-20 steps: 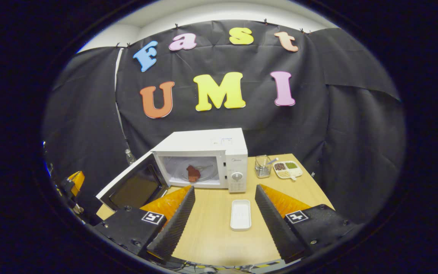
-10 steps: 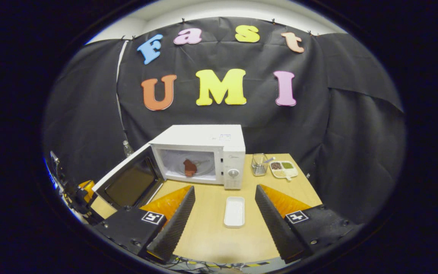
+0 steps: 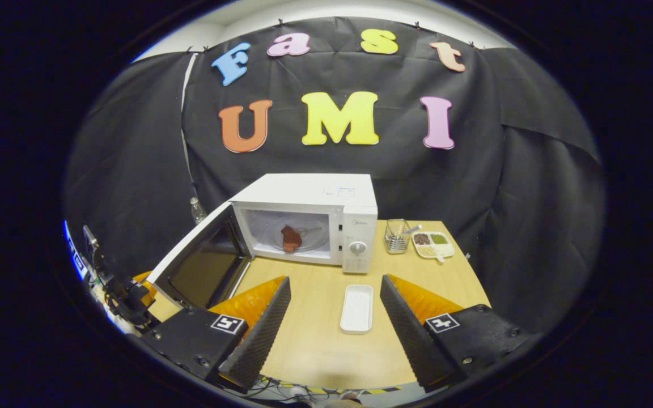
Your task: Open the microwave oven with the left hand, put the food in, and close the microwave oven.
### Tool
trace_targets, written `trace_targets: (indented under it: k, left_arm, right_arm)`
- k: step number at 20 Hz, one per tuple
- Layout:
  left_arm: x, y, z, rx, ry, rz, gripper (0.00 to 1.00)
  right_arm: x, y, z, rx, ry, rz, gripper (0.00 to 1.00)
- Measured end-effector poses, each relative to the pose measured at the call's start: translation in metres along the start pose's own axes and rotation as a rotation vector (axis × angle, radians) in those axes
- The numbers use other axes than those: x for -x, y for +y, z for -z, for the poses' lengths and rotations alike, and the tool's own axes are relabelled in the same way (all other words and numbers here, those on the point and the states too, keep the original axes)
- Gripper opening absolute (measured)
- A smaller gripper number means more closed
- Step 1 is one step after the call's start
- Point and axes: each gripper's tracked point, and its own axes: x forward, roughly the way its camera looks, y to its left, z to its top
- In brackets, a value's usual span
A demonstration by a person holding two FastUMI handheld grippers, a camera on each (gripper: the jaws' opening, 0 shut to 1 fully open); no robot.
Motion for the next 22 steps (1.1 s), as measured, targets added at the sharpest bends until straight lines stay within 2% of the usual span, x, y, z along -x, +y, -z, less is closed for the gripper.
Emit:
trace_targets:
  k: [5,6,7,16,22]
  left_arm:
    - [-0.005,-0.056,-0.011,0.004,-0.008,0.063,0.0]
    - [-0.006,-0.069,-0.014,0.002,-0.011,0.077,0.09]
    - [-0.008,-0.082,-0.017,-0.002,-0.017,0.092,0.0]
    - [-0.047,-0.192,-0.042,-0.041,-0.053,0.202,0.0]
    - [-0.09,-0.244,-0.06,-0.054,-0.074,0.238,0.0]
  right_arm:
    - [-0.011,-0.017,-0.007,0.0,0.012,-0.021,1.0]
    - [-0.014,-0.021,-0.008,-0.005,0.018,-0.029,0.91]
    - [-0.016,-0.025,-0.01,-0.008,0.02,-0.035,1.0]
    - [-0.044,-0.073,-0.026,0.006,0.038,-0.064,1.0]
    - [-0.06,-0.119,-0.025,-0.004,0.061,-0.046,1.0]
